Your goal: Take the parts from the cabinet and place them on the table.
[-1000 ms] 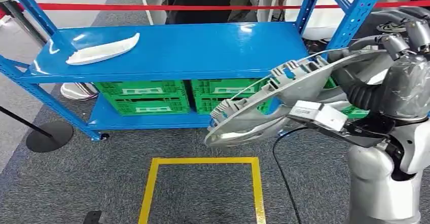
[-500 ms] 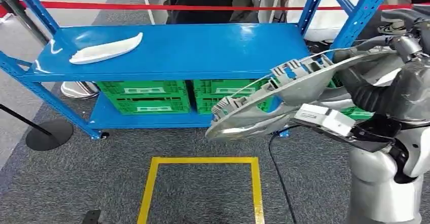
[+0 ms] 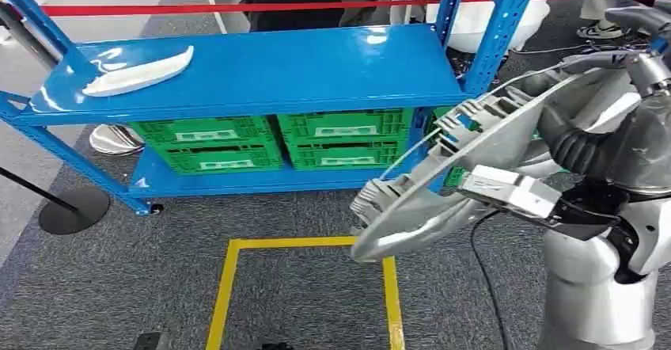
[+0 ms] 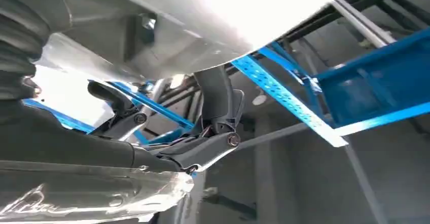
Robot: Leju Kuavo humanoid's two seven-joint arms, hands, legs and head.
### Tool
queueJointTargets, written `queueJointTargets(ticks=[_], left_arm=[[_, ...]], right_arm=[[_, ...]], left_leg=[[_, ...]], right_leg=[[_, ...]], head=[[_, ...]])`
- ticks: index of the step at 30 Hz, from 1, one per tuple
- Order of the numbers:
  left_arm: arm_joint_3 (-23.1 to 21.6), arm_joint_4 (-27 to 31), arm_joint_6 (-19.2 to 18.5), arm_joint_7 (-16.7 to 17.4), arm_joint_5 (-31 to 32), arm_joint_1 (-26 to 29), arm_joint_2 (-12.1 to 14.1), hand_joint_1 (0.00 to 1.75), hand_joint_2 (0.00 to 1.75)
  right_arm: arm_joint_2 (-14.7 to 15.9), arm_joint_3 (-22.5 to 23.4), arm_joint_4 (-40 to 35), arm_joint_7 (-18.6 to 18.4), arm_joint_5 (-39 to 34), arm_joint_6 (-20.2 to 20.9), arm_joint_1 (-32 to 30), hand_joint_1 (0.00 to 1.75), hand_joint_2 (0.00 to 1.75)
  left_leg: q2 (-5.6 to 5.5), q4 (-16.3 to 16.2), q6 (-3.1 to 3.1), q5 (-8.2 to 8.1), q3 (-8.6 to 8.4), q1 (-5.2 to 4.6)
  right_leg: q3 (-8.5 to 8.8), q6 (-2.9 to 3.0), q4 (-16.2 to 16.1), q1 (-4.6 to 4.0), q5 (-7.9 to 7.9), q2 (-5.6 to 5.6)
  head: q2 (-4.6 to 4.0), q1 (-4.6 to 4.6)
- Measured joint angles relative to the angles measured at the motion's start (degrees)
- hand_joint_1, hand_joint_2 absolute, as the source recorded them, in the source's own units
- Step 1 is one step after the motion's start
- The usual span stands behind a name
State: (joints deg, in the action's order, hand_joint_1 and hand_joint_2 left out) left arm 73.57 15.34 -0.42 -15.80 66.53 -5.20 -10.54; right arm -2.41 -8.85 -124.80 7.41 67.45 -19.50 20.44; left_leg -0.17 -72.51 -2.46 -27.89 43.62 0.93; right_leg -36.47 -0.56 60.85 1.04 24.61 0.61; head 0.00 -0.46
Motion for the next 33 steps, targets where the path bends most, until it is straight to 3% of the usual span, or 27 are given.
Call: queueJointTargets(ticks=[2,3,4,5,8,9,10,12,13,14,15,17,18,19,20,22,23,24,25,26,27,29,30,33], left_arm=[[0.0,0.0,0.0,0.0,0.0,-0.1,0.0,0.0,1.75],[0.0,0.0,0.0,0.0,0.0,-0.2,0.0,0.0,1.75],[0.0,0.0,0.0,0.0,0.1,-0.5,0.1,0.0,1.75],[0.0,0.0,0.0,0.0,0.2,-0.7,0.0,0.0,1.75],[0.0,0.0,0.0,0.0,0.3,-0.4,0.0,0.0,1.75],[0.0,0.0,0.0,0.0,0.5,-0.4,0.0,0.0,1.75],[0.0,0.0,0.0,0.0,0.5,-0.4,0.0,0.0,1.75],[0.0,0.0,0.0,0.0,0.5,-0.5,0.0,0.0,1.75],[0.0,0.0,0.0,0.0,0.5,-0.4,-0.1,0.0,1.75],[0.0,0.0,0.0,-0.1,0.7,-0.4,-0.1,0.0,1.75],[0.0,0.0,0.0,-0.2,0.7,-0.4,-0.2,0.0,1.75],[-0.1,0.0,0.0,-0.2,0.7,-0.4,-0.2,0.0,1.75],[-0.1,0.0,0.0,-0.2,0.7,-0.4,-0.2,0.0,1.75],[-0.1,0.0,0.0,-0.2,0.7,-0.3,-0.2,0.0,1.75],[-0.1,0.0,0.0,-0.2,0.7,-0.4,-0.1,0.0,1.75],[-0.1,0.0,0.0,-0.3,0.7,-0.4,-0.2,0.0,1.75],[-0.1,0.0,0.0,-0.3,0.8,-0.4,-0.1,0.0,1.75],[-0.1,0.0,0.0,-0.3,0.8,-0.4,-0.1,0.0,1.75],[-0.1,0.0,0.0,-0.3,0.8,-0.4,-0.1,0.0,1.75],[-0.1,0.0,0.0,-0.3,0.8,-0.3,-0.1,0.0,1.75],[-0.1,0.0,0.0,-0.3,0.8,-0.4,-0.1,0.0,1.75],[-0.1,0.0,0.0,-0.3,0.8,-0.3,-0.1,0.0,1.75],[-0.1,0.0,0.0,-0.3,0.8,-0.3,-0.1,0.0,1.75],[-0.1,0.0,0.0,-0.3,0.8,-0.3,-0.1,0.0,1.75]], right_arm=[[0.0,0.0,-0.4,0.1,-0.3,-0.3,0.0,1.75,1.75],[-0.1,0.1,-0.7,0.4,-0.7,-0.9,0.0,1.75,1.75],[-0.2,0.3,-1.1,0.6,-1.1,-1.5,0.0,1.75,1.75],[-0.2,0.5,-1.3,0.9,-1.5,-2.1,0.0,1.75,1.75],[-0.8,1.0,-2.6,2.2,-3.5,-4.1,-0.7,1.75,1.75],[-0.9,1.2,-3.0,2.5,-4.1,-4.8,-1.0,1.75,1.75],[-1.1,1.5,-3.5,2.9,-4.7,-5.2,-1.1,1.75,1.75],[-1.4,1.6,-4.1,3.5,-5.3,-5.4,-1.4,1.75,1.75],[-1.7,1.7,-4.2,3.7,-5.5,-5.4,-1.7,1.75,1.75],[-1.8,1.8,-4.2,3.9,-5.7,-5.6,-2.0,1.75,1.75],[-2.0,1.8,-4.3,4.3,-6.3,-5.7,-2.2,1.75,1.75],[-2.5,1.8,-4.9,5.0,-8.2,-6.3,-2.3,1.75,1.75],[-2.8,1.8,-5.3,5.3,-8.8,-6.6,-2.3,1.75,1.75],[-3.0,1.8,-5.6,5.4,-9.2,-6.6,-2.4,1.75,1.75],[-3.3,1.8,-5.8,5.4,-9.3,-6.8,-2.4,1.75,1.75],[-3.4,1.8,-6.0,5.4,-9.5,-6.8,-2.4,1.75,1.75],[-3.6,1.8,-6.1,5.4,-9.4,-6.8,-2.5,1.75,1.75],[-3.7,1.8,-6.3,5.5,-9.5,-6.8,-2.4,1.75,1.75],[-3.8,1.8,-6.3,5.5,-9.5,-6.9,-2.5,1.75,1.75],[-3.8,1.8,-6.3,5.5,-9.5,-6.9,-2.5,1.75,1.75],[-3.8,1.8,-6.3,5.5,-9.5,-6.9,-2.5,1.75,1.75],[-3.9,1.8,-6.4,5.7,-10.1,-6.8,-2.5,1.75,1.75],[-4.0,1.9,-6.5,5.9,-10.3,-6.8,-2.5,1.75,1.75],[-4.3,1.9,-6.5,6.4,-10.8,-6.7,-2.5,1.75,1.75]], left_leg=[[-0.01,8.7,1.09,2.48,-6.72,-0.5],[-0.02,12.8,1.81,2.72,-9.99,-0.89],[0.12,14.6,1.7,1.99,-10.75,-1.1],[0.15,14.6,1.15,2.48,-10.47,-1.15],[0.16,15.4,2.03,3.6,-10.26,-1.12],[0.33,15.7,2.21,4.08,-10.25,-0.9],[0.35,15.8,2.64,4.38,-9.99,-0.9],[0.38,15.8,2.94,4.88,-9.24,-0.96],[0.39,15.8,2.99,5.12,-8.81,-0.98],[0.38,15.8,2.96,5.44,-8.39,-0.98],[0.37,15.8,2.9,5.78,-8.0,-0.98],[0.27,15.7,2.59,6.37,-7.33,-0.97],[0.21,15.6,2.3,6.61,-7.24,-0.97],[0.2,15.6,1.96,6.8,-6.97,-1.25],[0.19,15.6,1.66,7.08,-7.1,-1.21],[0.23,15.9,1.07,7.66,-7.17,-1.12],[0.23,16.0,1.3,7.11,-7.16,-1.23],[0.21,16.2,2.69,6.83,-6.93,-1.23],[0.21,16.4,3.68,8.01,-6.82,-1.29],[0.2,16.5,3.93,8.64,-6.64,-1.34],[0.21,16.7,3.7,8.75,-6.57,-1.31],[0.21,17.3,1.9,9.68,-6.48,-1.2],[0.21,17.5,1.47,9.83,-6.43,-1.19],[0.21,17.6,1.18,10.03,-6.22,-1.17]], right_leg=[[-0.5,-0.27,0.0,-0.19,-0.5,0.1],[-0.5,-0.51,0.0,-0.08,-0.67,0.09],[-0.8,-0.82,0.1,-0.56,-0.83,0.03],[-0.81,-1.24,-0.1,-0.34,-1.14,-0.15],[-0.59,-2.47,-0.8,-0.26,-1.97,-0.26],[-1.22,-2.6,-0.1,-0.14,-0.8,-0.26],[-1.97,-2.72,2.4,-0.2,1.92,-0.28],[-4.69,-3.0,11.1,-0.21,7.31,-0.27],[-5.61,-3.13,14.5,-0.23,8.94,-0.27],[-5.47,-3.2,15.5,-0.23,9.15,-0.28],[-4.09,-3.2,14.2,-0.23,8.16,-0.28],[2.12,-3.0,5.2,-0.22,4.56,-0.33],[5.82,-2.87,-0.1,-0.2,3.95,-0.51],[6.96,-2.44,-1.5,-0.52,4.61,-0.46],[6.45,-1.97,-1.4,-0.55,3.92,-0.33],[5.77,-1.17,-1.7,-0.65,3.98,-0.16],[5.93,-1.29,-2.1,-0.48,3.83,-0.1],[5.82,-1.18,-2.1,-0.46,3.51,-0.01],[5.6,-0.93,-2.1,-0.52,3.22,0.0],[5.41,-0.8,-2.0,-0.59,3.05,0.02],[5.16,-0.66,-2.0,-0.67,2.85,0.03],[4.78,-0.46,-2.0,-0.72,2.58,0.0],[4.63,-0.43,-2.0,-0.73,2.51,0.0],[4.34,-0.39,-1.9,-0.75,2.36,-0.02]], head=[[0.0,0.02],[0.0,0.04],[0.0,0.06],[0.0,0.07],[0.0,0.11],[0.0,0.15],[0.0,0.35],[0.0,0.35],[0.0,0.37],[0.0,0.37],[0.0,0.37],[0.0,0.39],[0.0,0.37],[0.0,0.29],[0.0,0.26],[0.0,0.37],[0.0,0.41],[0.0,0.24],[0.0,0.37],[0.0,0.3],[0.0,0.35],[0.0,0.35],[0.0,0.35],[0.0,0.37]])
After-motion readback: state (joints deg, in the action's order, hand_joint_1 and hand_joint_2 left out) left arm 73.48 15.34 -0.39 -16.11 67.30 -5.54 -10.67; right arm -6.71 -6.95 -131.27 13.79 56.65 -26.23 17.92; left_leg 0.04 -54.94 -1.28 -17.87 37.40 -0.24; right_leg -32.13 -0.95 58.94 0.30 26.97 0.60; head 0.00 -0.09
